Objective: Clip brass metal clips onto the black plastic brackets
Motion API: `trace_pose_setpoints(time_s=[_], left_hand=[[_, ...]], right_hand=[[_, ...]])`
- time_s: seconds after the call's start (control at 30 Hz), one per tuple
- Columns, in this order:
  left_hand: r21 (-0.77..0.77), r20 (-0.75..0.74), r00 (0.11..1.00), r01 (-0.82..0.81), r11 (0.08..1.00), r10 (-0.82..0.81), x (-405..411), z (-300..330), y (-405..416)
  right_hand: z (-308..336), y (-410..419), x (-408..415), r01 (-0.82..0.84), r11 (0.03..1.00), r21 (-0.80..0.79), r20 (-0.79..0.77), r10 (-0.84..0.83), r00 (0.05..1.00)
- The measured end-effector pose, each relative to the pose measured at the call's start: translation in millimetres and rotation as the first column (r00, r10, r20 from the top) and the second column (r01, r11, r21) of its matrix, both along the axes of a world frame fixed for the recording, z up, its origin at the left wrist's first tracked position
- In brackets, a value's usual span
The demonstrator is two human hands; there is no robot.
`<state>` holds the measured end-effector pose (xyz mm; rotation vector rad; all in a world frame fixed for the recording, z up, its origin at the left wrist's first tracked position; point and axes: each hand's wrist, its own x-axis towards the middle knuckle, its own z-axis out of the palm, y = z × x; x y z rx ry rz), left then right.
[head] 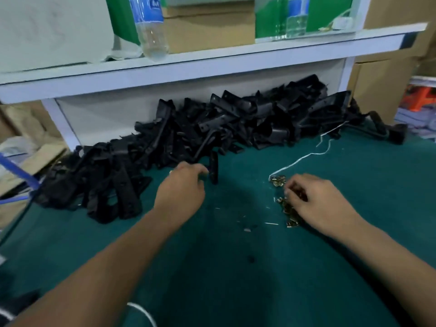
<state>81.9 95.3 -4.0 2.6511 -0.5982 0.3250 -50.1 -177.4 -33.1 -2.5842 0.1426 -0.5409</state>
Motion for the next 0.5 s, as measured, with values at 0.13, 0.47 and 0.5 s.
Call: trace_pose_setpoints(time_s=[0.13,0.47,0.5], left_hand=[[0.061,-0.175,0.976,-0.117,0.991,0.127,54,-4,-25],[-0.658,-0.325,0.907,-0.42,0.625,0.268,33,-11,-8],[-0.666,-0.308,0.914,-0.406,0.625,0.265,21,-9,2]], right_hand=[[-9,-13,-6,-0.089,0.988,-0.13,-0.017,0.087,0.996],[-1,-19,2,0.014,0.999,-0.044,0.055,-0.012,0.998],[2,-15,5,-0.015,0.996,-0.085,0.005,0.015,1.0]])
